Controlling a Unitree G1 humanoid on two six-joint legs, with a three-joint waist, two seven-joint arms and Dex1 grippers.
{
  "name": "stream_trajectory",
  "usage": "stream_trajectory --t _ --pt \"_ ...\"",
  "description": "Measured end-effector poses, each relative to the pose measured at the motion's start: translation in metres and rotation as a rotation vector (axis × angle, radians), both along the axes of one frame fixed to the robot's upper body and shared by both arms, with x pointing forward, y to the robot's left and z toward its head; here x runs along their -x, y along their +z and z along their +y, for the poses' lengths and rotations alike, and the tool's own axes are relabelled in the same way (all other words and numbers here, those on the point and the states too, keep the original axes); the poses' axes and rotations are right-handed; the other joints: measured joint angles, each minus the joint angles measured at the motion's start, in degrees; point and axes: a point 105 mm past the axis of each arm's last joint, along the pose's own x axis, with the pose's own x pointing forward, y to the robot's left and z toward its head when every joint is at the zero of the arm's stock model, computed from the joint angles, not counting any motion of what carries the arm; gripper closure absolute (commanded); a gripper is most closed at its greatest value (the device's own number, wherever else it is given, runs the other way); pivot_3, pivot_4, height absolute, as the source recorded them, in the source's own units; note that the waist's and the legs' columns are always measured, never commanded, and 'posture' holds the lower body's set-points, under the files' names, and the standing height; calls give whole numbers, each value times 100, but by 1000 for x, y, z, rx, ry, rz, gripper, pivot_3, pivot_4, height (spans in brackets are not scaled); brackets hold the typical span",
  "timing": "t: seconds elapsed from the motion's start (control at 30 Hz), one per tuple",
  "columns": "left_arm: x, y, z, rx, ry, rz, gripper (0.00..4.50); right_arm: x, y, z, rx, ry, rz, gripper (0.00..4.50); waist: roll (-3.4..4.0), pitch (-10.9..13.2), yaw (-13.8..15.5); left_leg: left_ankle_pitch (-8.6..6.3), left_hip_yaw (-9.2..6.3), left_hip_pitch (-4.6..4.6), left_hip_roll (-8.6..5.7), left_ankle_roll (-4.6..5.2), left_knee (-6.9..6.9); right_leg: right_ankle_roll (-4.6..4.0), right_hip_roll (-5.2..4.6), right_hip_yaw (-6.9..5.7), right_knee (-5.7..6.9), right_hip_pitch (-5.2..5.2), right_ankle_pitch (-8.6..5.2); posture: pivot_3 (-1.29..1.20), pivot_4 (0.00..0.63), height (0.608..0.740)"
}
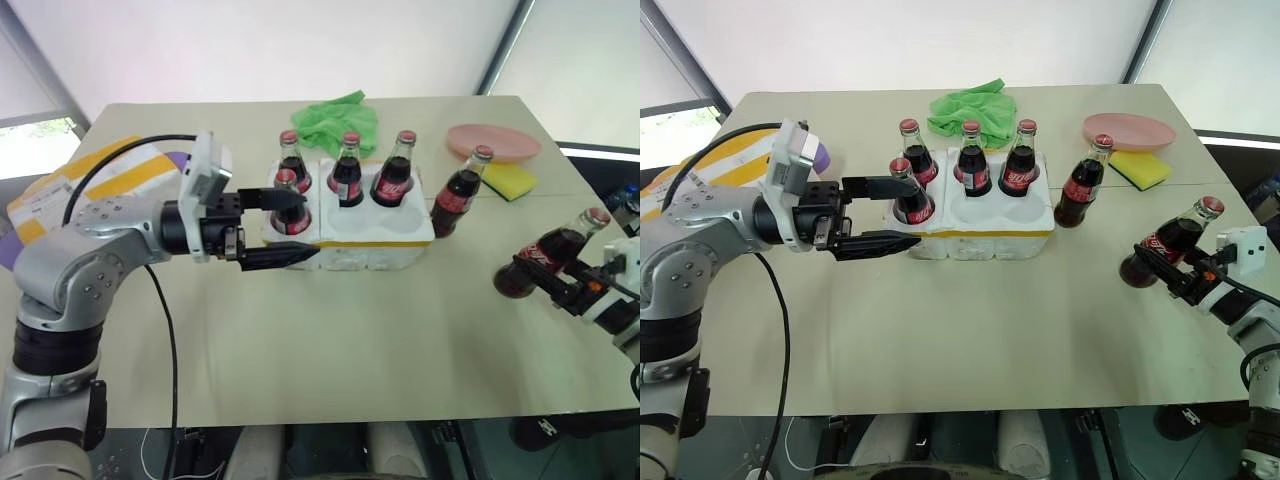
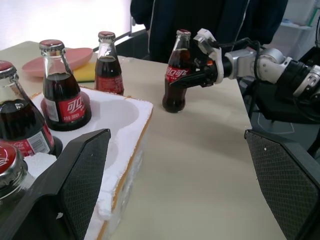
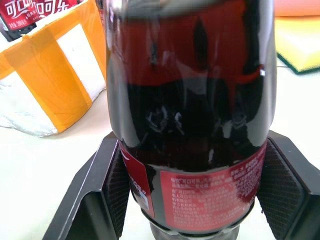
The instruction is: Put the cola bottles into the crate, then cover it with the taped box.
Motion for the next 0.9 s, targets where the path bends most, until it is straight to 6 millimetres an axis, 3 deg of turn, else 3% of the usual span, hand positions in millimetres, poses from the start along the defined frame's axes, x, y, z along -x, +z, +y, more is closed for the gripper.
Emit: stream_trajectory --t 0.1,0.2,0.3,0.43,0.57,0.73,0.9 --pt "-1 1 2 5 18 -3 0 -13 20 23 -25 78 -44 1772 21 15 -50 0 3 -3 0 0 2 1 0 4 3 -8 1 0 150 740" --pt "1 4 4 3 29 -18 0 -26 71 53 -28 188 -186 1772 39 26 -91 1 -2 -7 0 0 1 1 2 3 8 -14 1 0 150 740" --pt "1 8 12 0 67 -31 0 -27 123 85 -12 321 -322 1772 37 27 -90 0 -8 -17 1 1 -11 6 5 1 5 -23 0 0 150 740" --pt "0 12 23 7 123 -47 0 -19 157 129 -27 529 -386 1772 32 29 -90 -6 -17 -46 0 12 -13 26 6 -7 -1 -44 7 0 150 740" --pt "0 17 31 17 172 -63 0 -18 155 164 -26 701 -337 1772 31 30 -36 -8 -17 -92 -3 14 2 28 4 -6 1 -87 11 0 150 740" --pt "6 16 32 18 183 -66 0 -23 134 209 -30 840 -272 1772 31 30 12 -7 -15 -93 -2 14 0 28 4 -6 9 -97 11 0 150 740" --pt "10 14 32 21 199 -60 0 -37 115 226 -29 855 -238 1772 31 30 26 -7 -12 -95 -5 13 4 27 3 -3 8 -96 12 0 150 740"
